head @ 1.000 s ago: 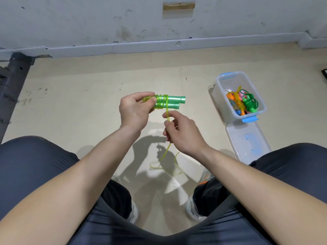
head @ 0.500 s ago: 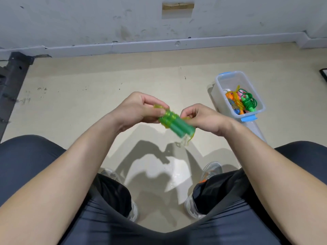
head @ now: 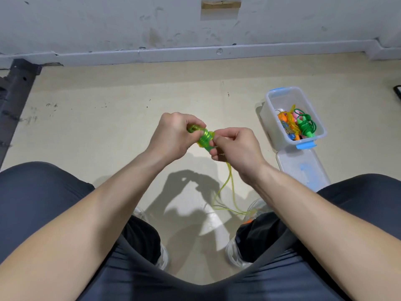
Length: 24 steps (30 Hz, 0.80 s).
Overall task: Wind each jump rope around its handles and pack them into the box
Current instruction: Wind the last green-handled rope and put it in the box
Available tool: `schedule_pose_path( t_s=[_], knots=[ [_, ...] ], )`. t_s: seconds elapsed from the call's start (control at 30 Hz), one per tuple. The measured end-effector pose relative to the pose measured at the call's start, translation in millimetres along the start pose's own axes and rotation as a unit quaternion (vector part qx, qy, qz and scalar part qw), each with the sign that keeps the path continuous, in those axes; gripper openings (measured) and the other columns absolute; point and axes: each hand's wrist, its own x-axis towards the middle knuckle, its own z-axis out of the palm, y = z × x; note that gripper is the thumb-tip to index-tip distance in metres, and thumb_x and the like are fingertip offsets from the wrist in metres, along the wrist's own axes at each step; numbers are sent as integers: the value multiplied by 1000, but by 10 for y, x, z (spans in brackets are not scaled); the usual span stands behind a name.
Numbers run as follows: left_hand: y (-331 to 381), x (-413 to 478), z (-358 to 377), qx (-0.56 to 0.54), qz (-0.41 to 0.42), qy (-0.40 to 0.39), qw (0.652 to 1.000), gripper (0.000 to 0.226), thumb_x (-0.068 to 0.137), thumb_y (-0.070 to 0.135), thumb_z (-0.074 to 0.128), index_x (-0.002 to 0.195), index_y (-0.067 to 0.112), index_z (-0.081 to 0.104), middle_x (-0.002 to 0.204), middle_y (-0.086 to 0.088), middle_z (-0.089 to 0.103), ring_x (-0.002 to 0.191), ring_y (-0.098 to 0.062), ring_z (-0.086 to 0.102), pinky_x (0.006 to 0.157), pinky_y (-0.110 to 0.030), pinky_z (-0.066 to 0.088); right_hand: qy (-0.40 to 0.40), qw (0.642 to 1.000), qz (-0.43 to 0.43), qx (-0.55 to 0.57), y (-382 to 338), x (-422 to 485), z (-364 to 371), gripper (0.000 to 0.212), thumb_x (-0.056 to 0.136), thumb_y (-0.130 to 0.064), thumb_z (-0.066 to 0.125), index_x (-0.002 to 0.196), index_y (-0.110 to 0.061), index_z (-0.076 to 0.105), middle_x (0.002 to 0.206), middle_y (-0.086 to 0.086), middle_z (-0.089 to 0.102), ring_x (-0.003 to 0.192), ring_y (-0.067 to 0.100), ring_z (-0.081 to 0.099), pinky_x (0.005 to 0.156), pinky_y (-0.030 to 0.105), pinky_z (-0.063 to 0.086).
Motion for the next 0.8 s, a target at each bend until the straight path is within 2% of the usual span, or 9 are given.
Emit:
schedule_pose_path(
  t_s=[0.1, 0.23, 0.33, 0.43, 0.5, 0.57, 0.67, 0.77, 0.8],
  knots=[
    [54, -32, 84, -59, -5, 72, 996, 11, 85, 16, 76, 94, 20, 81, 67, 17, 66, 56, -2, 55, 58, -11, 40, 45, 998, -18, 41, 36, -123, 118, 5, 94, -10, 59, 97, -8, 62, 78, 9, 73, 65, 21, 73, 68, 41, 60],
    [72, -28, 122, -217, -89, 116, 965, 11, 83, 13, 77, 93, 18, 81, 80, 1, 76, 72, -17, 70, 73, -27, 58, 4, 998, -57, -31, 111, -218, 184, 11, 100, -25, 55, 94, -16, 59, 73, 6, 72, 60, 20, 70, 65, 42, 57],
    [85, -11, 66, -373, -160, 97, 909, 11, 86, 7, 76, 97, 9, 78, 80, -7, 75, 72, -16, 69, 73, -27, 59, -41, 994, -71, -73, 184, -178, 152, 27, 102, -32, 54, 88, -13, 66, 63, 2, 67, 53, 17, 60, 61, 36, 51],
    [100, -4, -24, -446, -189, 41, 874, 9, 89, 4, 73, 97, 8, 75, 80, -5, 74, 74, -15, 69, 72, -22, 58, -99, 991, -41, -83, 207, -18, 24, 40, 101, -40, 58, 76, -10, 70, 56, 1, 53, 53, 16, 45, 57, 29, 39],
    [92, 10, -96, -467, -189, -11, 864, 9, 90, 2, 70, 96, 8, 75, 84, -6, 74, 78, -16, 71, 73, -22, 59, -126, 986, -37, -104, 134, 104, -123, 37, 96, -39, 65, 70, -13, 69, 57, 2, 49, 55, 15, 40, 56, 30, 33],
    [68, 20, -168, -446, -174, -70, 875, 11, 90, 1, 69, 96, 9, 75, 85, -8, 74, 77, -16, 71, 73, -22, 59, -149, 979, -47, -133, 35, 200, -295, 23, 93, -23, 71, 71, -19, 69, 61, -2, 56, 55, 11, 40, 53, 24, 31],
    [40, 33, -238, -361, -124, -150, 912, 17, 89, 0, 71, 90, 15, 79, 89, -14, 76, 77, -21, 72, 77, -27, 60, -187, 964, -55, -180, -56, 272, -479, 29, 91, 1, 64, 72, -19, 72, 64, -2, 60, 58, 6, 44, 56, 18, 35],
    [49, 38, -276, -262, -84, -193, 942, 17, 87, -1, 73, 91, 15, 79, 90, -17, 77, 82, -25, 75, 79, -29, 61, -207, 954, -47, -213, -72, 307, -539, 15, 92, -9, 70, 81, -17, 76, 74, 5, 65, 72, 13, 52, 70, 26, 43],
    [47, 43, -272, -228, -75, -194, 951, 17, 86, 0, 75, 92, 15, 78, 88, -15, 78, 82, -25, 75, 80, -30, 61, -202, 951, -40, -232, -83, 304, -542, 9, 91, -13, 73, 83, -14, 77, 72, 3, 65, 70, 12, 53, 69, 26, 44]
  ],
)
